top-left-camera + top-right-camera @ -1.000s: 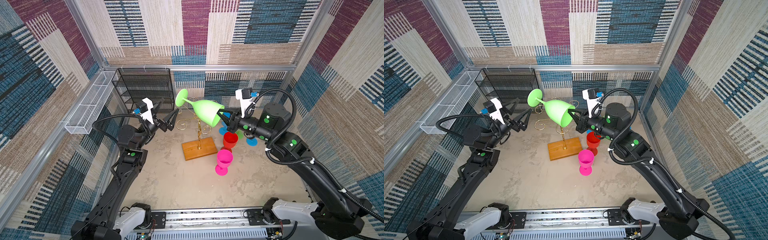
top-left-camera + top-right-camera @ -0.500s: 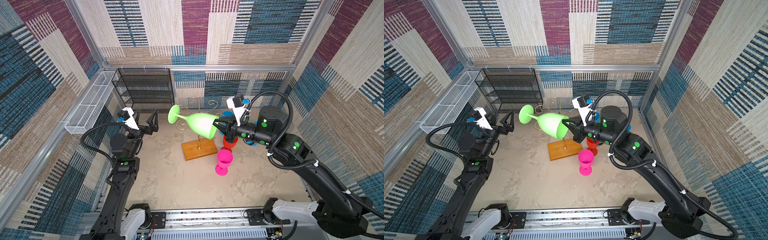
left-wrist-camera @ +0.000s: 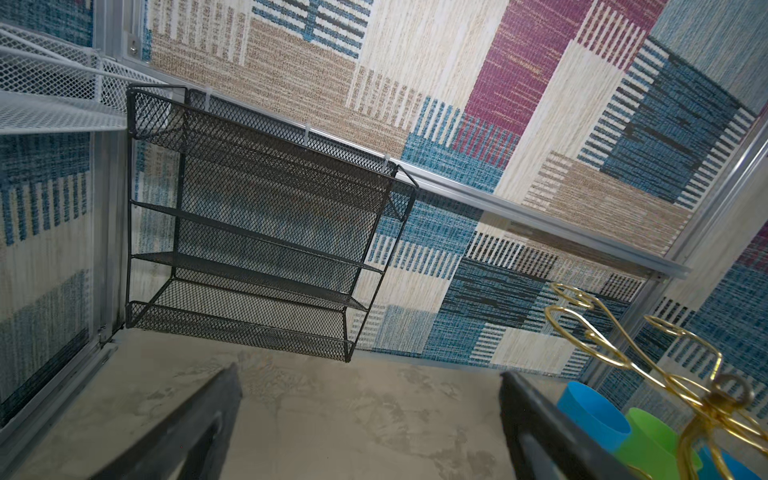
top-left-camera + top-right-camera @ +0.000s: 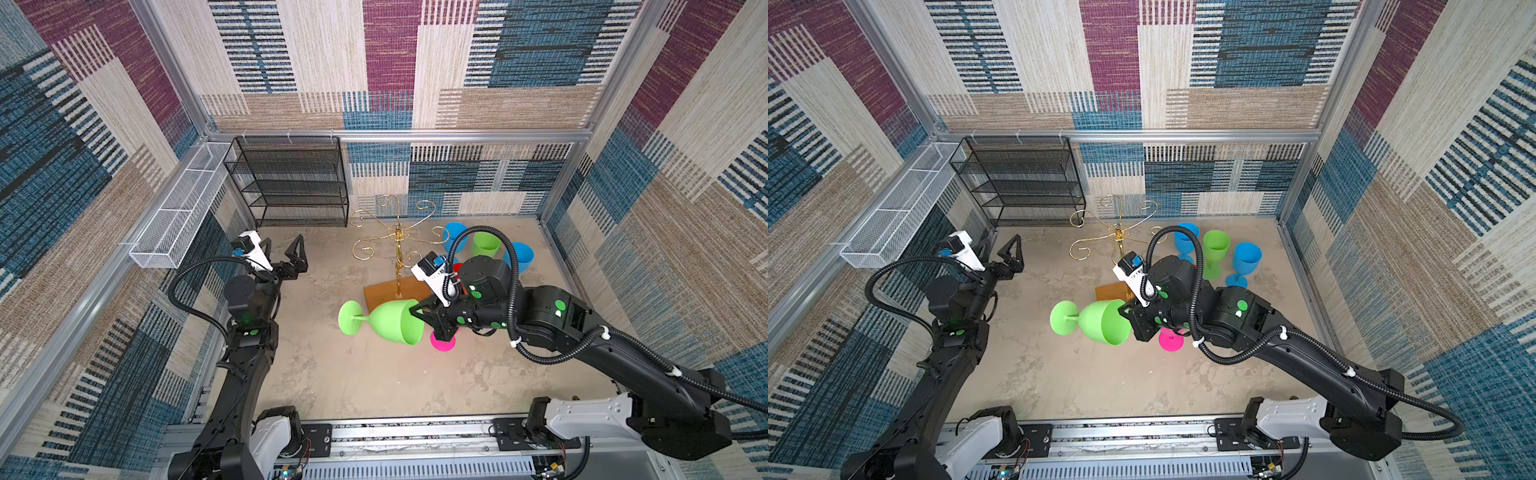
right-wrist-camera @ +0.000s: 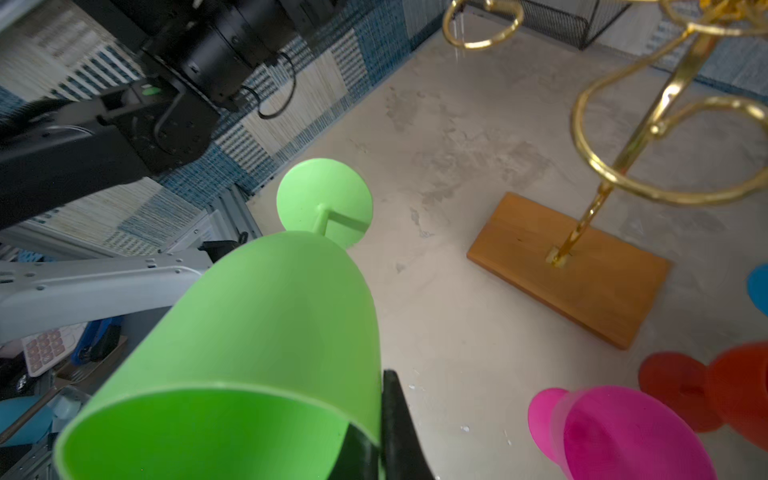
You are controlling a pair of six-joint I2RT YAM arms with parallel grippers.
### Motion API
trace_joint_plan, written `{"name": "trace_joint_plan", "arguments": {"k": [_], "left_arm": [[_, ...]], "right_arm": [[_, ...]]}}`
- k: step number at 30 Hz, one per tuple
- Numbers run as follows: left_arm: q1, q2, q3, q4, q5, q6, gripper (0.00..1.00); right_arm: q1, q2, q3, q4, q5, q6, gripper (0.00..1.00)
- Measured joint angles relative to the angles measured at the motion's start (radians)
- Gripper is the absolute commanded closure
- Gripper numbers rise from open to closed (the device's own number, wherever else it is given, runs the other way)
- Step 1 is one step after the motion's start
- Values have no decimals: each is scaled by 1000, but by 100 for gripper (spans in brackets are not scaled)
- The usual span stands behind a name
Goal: Take the wine glass off the wine glass rack
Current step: 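Lower the green glass upright near the pink glass with the right gripper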
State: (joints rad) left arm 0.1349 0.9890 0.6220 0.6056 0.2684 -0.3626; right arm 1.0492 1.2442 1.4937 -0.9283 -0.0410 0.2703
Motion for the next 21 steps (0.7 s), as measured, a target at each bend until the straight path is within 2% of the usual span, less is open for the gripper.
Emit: {"name": "trace_joint_plan", "arguments": {"k": [5, 12, 21], "left_arm": [[15, -4, -36, 1, -3, 10, 1], [22, -10, -50, 0, -3, 30, 1], [25, -4, -50, 0, -3, 64, 1]], "right_arm": [[43, 103, 63, -182, 78, 51, 100], [69, 193, 94, -341, 149, 115, 100], [71, 278, 50, -393, 208, 175, 100]]}}
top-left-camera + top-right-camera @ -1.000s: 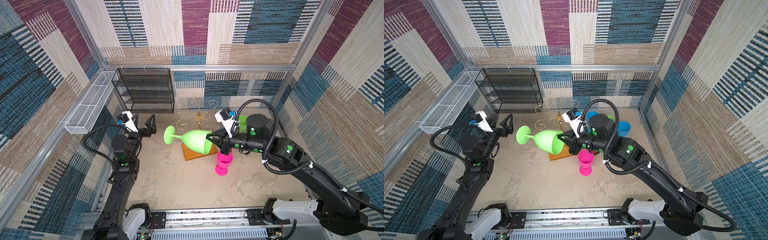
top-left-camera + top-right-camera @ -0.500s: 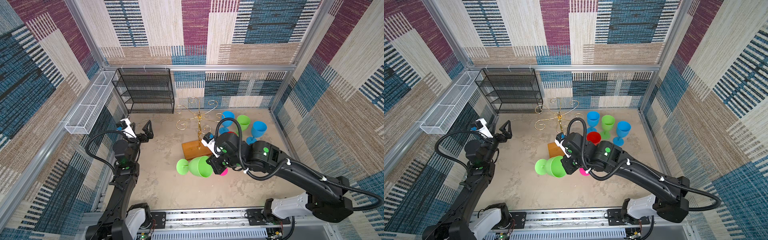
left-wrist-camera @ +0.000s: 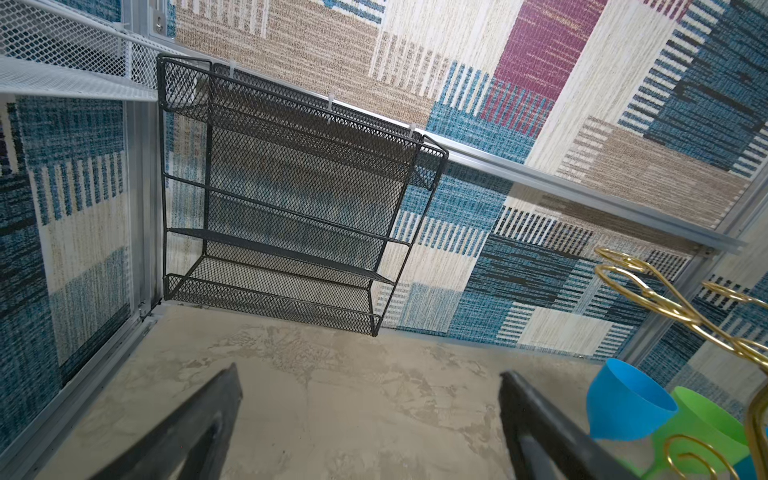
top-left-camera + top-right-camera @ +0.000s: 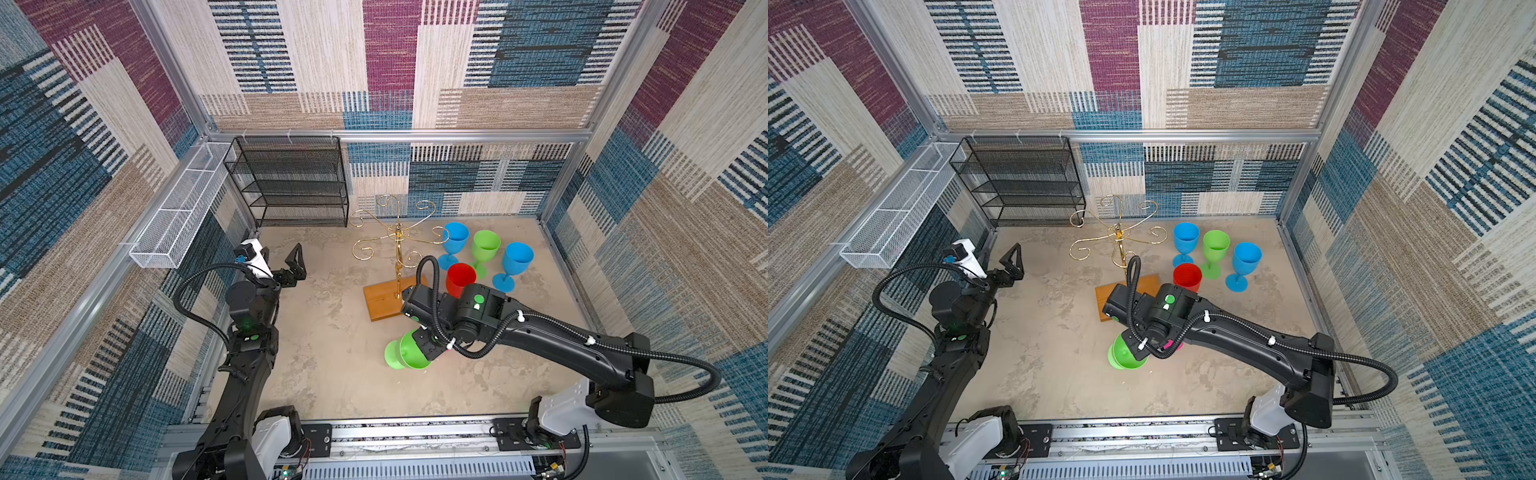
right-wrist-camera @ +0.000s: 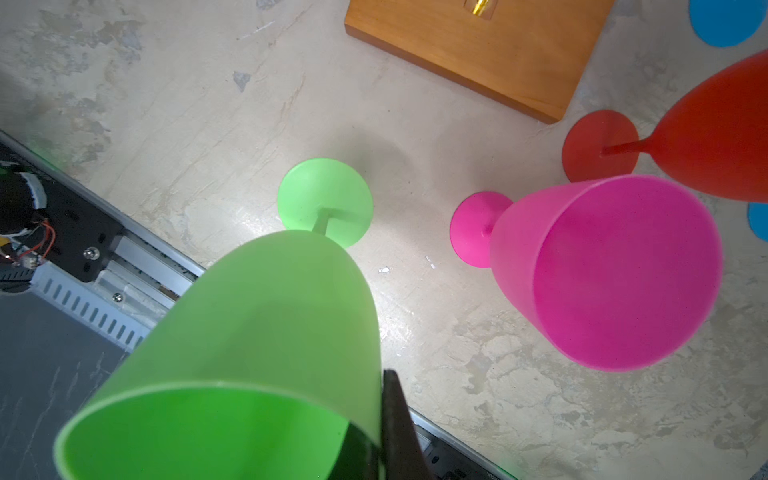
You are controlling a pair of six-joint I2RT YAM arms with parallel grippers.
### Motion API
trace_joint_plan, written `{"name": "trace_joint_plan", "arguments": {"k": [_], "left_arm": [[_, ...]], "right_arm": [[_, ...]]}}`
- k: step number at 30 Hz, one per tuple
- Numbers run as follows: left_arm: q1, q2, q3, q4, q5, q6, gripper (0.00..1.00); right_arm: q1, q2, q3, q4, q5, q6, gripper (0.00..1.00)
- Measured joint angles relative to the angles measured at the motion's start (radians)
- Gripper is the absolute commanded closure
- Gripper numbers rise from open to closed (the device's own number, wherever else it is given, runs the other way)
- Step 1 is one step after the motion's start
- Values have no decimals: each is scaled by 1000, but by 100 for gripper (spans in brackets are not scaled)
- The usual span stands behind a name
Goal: Take the wine glass off the wine glass rack
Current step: 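Lower the green glass upright near the pink glass with the right gripper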
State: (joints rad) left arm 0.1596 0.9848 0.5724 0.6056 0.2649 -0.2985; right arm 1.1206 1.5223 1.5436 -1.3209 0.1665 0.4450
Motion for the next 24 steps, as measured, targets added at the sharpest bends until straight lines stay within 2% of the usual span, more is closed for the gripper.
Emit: {"name": "trace_joint_plan", "arguments": {"k": [7, 12, 17, 24], "left_arm": [[0, 4, -6, 0, 0, 9, 1], [0, 4, -9, 0, 0, 14, 1], [0, 8, -11, 0, -1, 15, 1], [0, 10, -15, 0, -1, 22, 1]], "right_arm": [[0, 64, -22, 37, 5, 2, 100], [-1, 90, -32, 61, 1, -8, 93], [-1, 120, -34, 79, 1, -26, 91], [-2, 148, -14, 93, 2, -46, 77]]}}
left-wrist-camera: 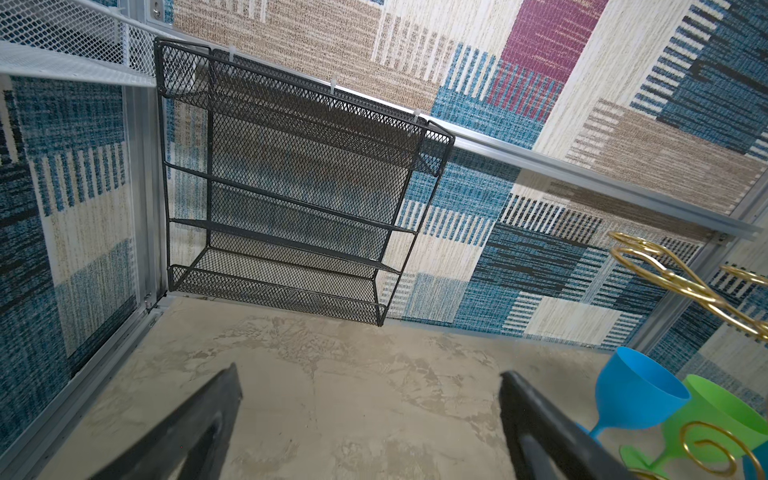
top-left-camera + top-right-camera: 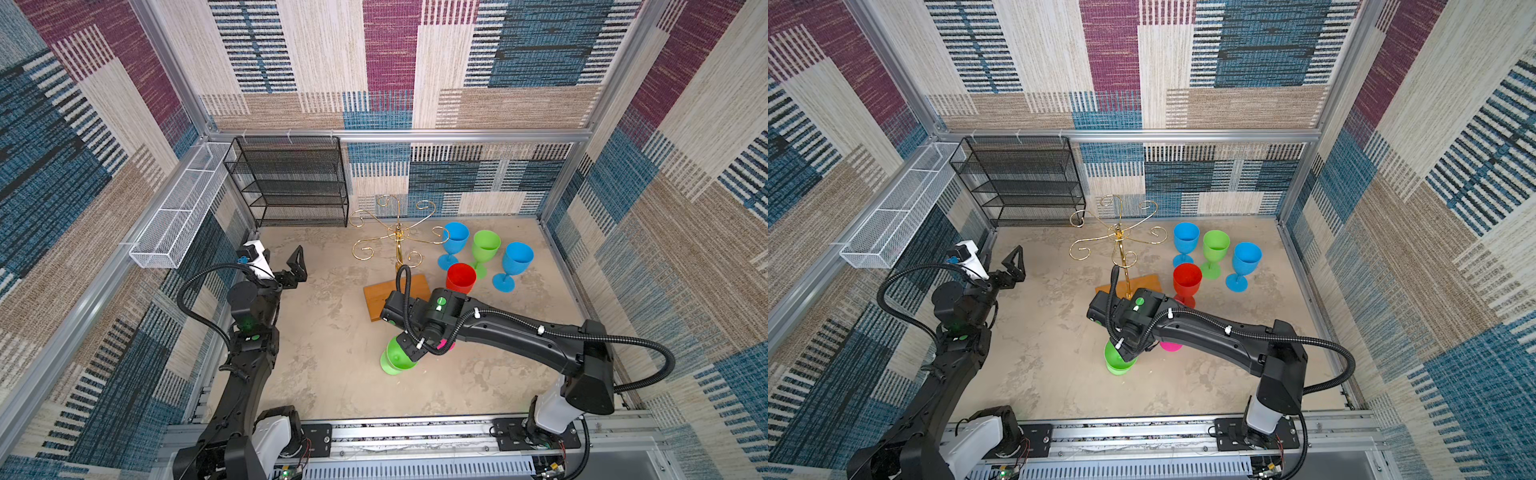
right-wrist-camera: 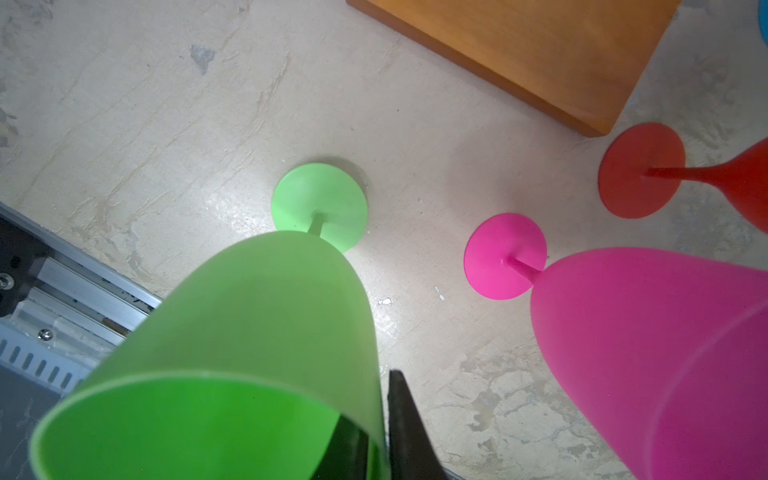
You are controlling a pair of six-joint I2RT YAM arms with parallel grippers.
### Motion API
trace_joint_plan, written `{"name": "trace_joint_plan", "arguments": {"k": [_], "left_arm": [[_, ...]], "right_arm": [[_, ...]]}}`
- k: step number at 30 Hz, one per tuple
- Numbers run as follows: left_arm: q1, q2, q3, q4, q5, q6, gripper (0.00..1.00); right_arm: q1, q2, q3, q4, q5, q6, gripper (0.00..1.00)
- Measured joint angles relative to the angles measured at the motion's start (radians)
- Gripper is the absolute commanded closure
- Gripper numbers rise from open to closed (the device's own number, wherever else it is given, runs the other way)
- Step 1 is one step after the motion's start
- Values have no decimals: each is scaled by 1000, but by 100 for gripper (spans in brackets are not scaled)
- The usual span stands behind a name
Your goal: Take the wine glass off the wine glass rack
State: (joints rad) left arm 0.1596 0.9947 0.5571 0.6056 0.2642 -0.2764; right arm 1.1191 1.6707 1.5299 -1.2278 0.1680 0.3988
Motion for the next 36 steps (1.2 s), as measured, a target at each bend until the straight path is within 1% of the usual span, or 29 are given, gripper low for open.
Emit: {"name": "trace_joint_plan", "arguments": {"k": [8, 11, 16, 18, 20, 22, 25, 27, 28, 31, 34, 36], "left_arm": [[0, 13, -13, 0, 0, 3, 1], [0, 13, -17, 2, 0, 4, 1], [0, 13, -19, 3, 0, 8, 1], [0, 13, -19, 3, 0, 11, 1], [0, 12, -21, 3, 0, 12, 1], [0, 12, -21, 3, 0, 14, 1], [2, 11, -26, 2, 1, 15, 1], [2, 11, -27, 3, 1, 15, 1], [2, 12, -28, 3, 1, 16, 1], [2, 14, -33, 3, 2, 18, 1], [2, 15, -41, 2, 5, 19, 1], [2, 10, -49, -4, 5, 26, 1]], "right_arm": [[-1, 10, 51, 5, 20, -11, 55], [-6, -4, 90, 12, 24, -14, 48], [-21, -79, 101, 59, 23, -23, 39], [-34, -130, 78, 104, 21, -24, 34], [-58, -208, 21, 160, 7, -31, 31], [-105, -293, -57, 226, -13, -34, 29], [-205, -421, -178, 325, -40, -34, 25], [-276, -489, -245, 382, -68, -34, 22], [-321, -517, -279, 421, -94, -37, 18], [-431, -542, -340, 510, -127, -51, 11], [-528, -543, -387, 608, -150, -74, 8], [-607, -545, -423, 676, -186, -93, 3]]}}
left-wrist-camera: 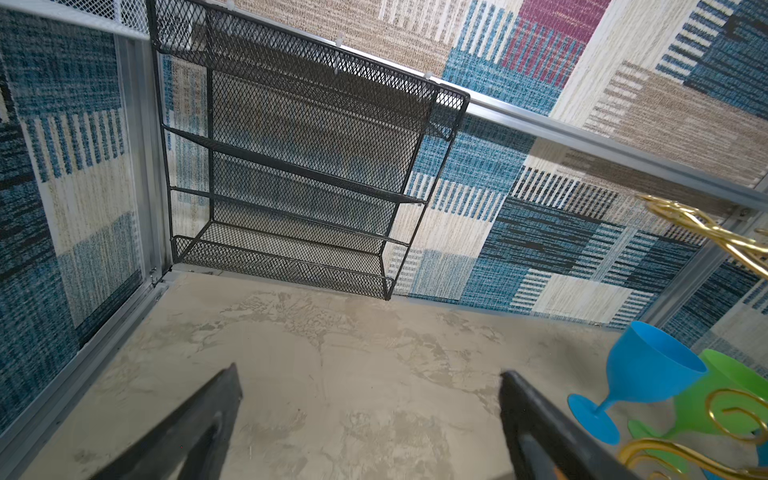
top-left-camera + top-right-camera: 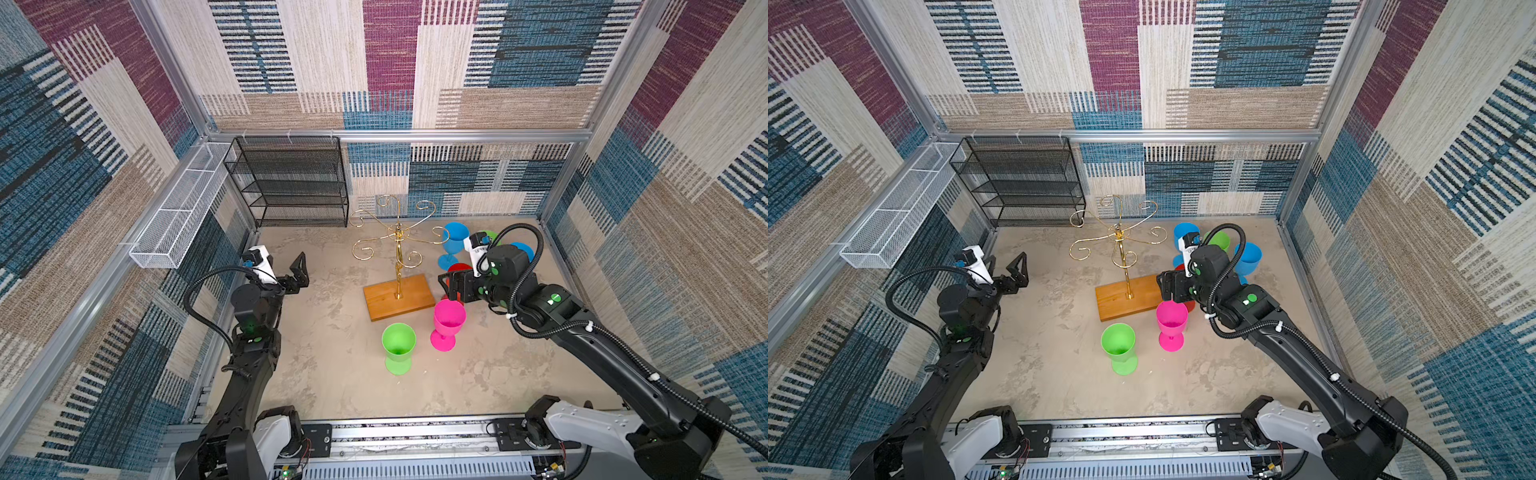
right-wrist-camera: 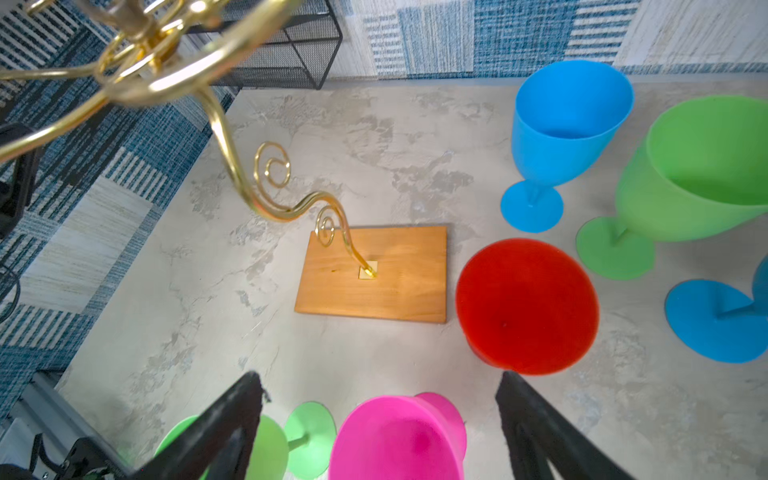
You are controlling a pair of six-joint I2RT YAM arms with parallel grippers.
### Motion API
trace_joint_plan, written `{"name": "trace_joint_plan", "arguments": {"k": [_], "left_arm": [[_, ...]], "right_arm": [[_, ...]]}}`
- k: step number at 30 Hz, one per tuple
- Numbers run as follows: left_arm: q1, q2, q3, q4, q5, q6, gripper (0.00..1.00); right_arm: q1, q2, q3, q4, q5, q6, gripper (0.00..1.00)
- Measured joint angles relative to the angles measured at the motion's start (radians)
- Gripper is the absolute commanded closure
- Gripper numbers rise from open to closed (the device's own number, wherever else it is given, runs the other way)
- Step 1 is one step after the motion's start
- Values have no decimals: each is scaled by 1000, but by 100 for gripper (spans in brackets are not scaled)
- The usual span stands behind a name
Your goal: Take the wine glass off the wine glass rack
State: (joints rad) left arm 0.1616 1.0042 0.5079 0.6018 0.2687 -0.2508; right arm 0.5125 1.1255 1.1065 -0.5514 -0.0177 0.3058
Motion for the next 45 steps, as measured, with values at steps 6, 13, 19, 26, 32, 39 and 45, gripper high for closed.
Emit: {"name": "trace_joint_plan", "arguments": {"k": [6, 13, 19, 26, 32, 39, 45], "left_arm": [[0, -21, -39, -21, 0, 39, 1], [0, 33, -108, 10, -2, 89, 1], [-7, 57, -165, 42, -28, 125, 1], [-70, 142, -240, 135, -87, 160, 1], [-117, 249, -259, 219, -142, 225, 1], [-130, 505, -288, 444, -193, 252, 2], [-147, 529, -293, 529, -280, 253, 1]], "right_arm": [[-207, -40, -106, 149, -61, -70, 1], [-353, -121, -362, 413, -98, -172, 1], [-421, -127, -527, 646, -94, -215, 1], [-453, -130, -703, 898, -95, -252, 1], [-453, -97, -837, 1132, -84, -285, 1], [-454, 1, -923, 1373, -79, -334, 1], [-456, 76, -955, 1512, -80, -372, 1]]}}
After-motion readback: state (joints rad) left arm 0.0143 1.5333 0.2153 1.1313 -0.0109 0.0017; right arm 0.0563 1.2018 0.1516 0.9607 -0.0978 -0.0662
